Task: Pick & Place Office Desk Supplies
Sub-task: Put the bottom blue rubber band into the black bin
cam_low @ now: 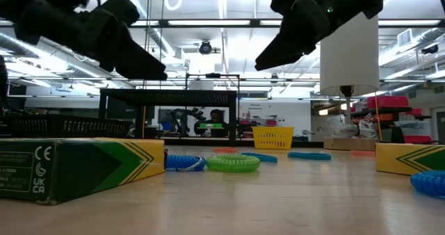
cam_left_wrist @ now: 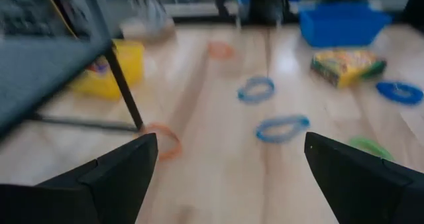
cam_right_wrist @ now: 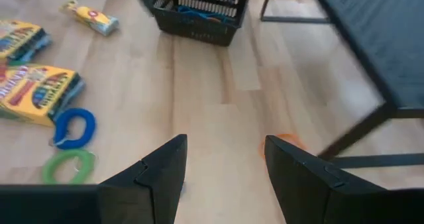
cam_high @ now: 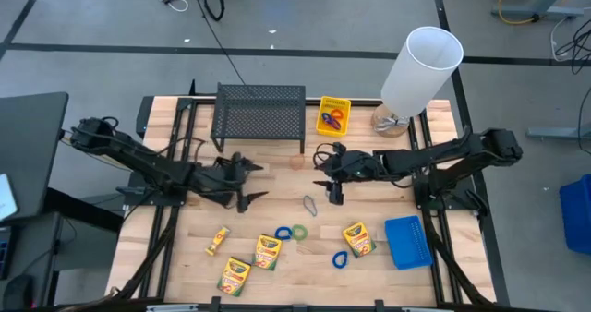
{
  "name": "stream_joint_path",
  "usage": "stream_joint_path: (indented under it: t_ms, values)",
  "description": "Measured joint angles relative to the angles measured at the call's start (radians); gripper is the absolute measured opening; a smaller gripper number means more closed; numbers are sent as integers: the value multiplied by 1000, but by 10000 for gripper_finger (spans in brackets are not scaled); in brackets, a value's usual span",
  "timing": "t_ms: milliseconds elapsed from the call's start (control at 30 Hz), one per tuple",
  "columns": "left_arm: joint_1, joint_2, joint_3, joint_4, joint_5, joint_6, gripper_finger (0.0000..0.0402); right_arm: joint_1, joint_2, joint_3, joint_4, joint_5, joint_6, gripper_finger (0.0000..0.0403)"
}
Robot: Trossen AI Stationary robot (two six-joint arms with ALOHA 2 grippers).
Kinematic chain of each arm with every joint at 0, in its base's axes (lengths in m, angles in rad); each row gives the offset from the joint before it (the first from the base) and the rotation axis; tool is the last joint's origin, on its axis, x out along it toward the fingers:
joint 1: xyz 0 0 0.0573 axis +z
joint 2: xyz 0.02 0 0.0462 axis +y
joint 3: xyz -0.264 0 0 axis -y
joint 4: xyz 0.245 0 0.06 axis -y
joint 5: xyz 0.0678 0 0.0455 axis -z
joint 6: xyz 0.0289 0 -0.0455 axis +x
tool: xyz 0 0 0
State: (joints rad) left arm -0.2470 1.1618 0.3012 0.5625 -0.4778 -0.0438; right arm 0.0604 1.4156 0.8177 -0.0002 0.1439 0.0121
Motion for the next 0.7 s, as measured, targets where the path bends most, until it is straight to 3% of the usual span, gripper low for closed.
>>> stream_joint_path:
  t_ms: [233,700]
  values:
    - [-3,-7,-111,319,-3,93,389,-9,167,0,33,-74,56,212]
    - [-22,-267,-173,280,-21,202,389,13,352,9,109,-108,131,212]
